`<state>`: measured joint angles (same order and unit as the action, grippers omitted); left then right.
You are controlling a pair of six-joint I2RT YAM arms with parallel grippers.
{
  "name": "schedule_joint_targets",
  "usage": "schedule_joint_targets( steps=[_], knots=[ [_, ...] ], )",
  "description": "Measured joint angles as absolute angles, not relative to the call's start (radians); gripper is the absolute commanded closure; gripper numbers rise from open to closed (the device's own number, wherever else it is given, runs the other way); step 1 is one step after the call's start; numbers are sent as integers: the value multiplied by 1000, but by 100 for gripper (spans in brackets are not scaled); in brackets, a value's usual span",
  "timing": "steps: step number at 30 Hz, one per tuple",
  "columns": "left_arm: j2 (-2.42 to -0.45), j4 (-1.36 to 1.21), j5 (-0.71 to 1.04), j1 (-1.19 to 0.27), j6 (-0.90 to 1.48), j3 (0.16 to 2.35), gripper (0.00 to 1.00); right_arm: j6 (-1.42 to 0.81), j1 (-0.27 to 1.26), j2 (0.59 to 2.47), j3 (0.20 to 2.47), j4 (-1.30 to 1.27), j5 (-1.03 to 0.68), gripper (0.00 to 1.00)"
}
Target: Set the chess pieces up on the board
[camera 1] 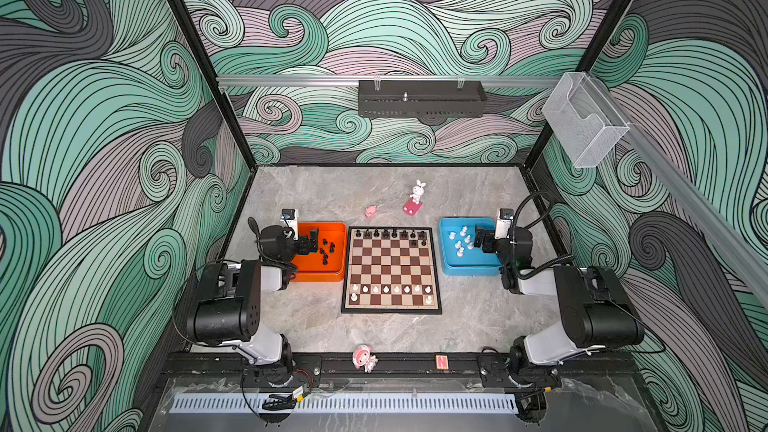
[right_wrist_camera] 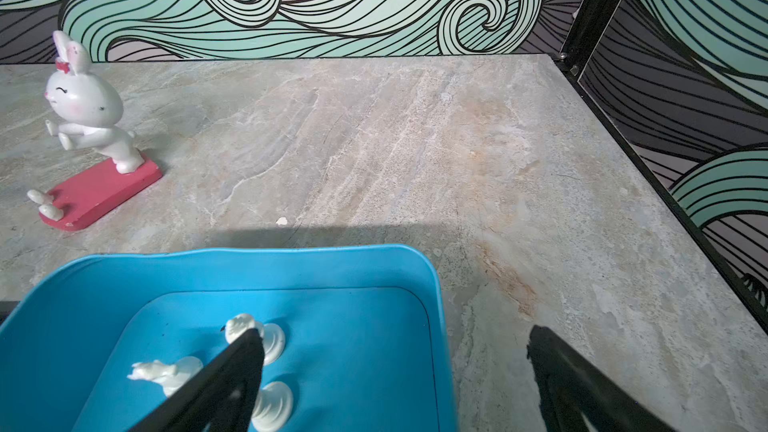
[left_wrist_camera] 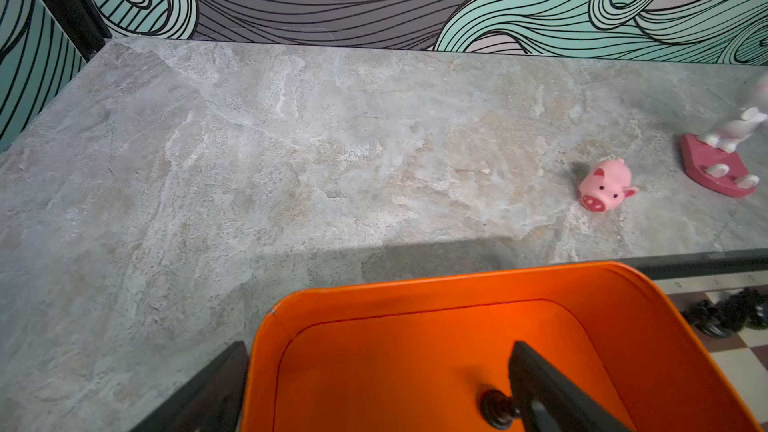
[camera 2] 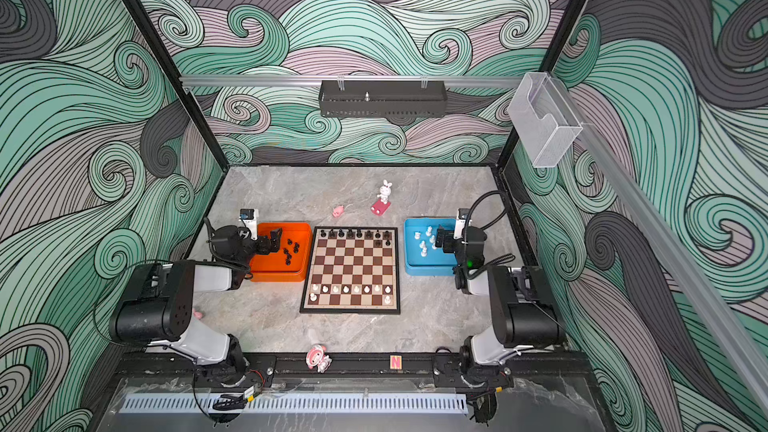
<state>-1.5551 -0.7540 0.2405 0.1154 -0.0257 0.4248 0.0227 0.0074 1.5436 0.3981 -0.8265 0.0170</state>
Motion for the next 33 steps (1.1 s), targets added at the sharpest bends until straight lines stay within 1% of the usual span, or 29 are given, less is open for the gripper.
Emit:
schedule_joint_targets(
  steps=[26,33],
  knots=[
    [-1541,-695,229,115,-26,430,1,23,7,1544,398,-826,-1,1],
    [-1541,-691,188,115,-12,432,1,23,7,1544,398,-826,-1,1]
  ],
)
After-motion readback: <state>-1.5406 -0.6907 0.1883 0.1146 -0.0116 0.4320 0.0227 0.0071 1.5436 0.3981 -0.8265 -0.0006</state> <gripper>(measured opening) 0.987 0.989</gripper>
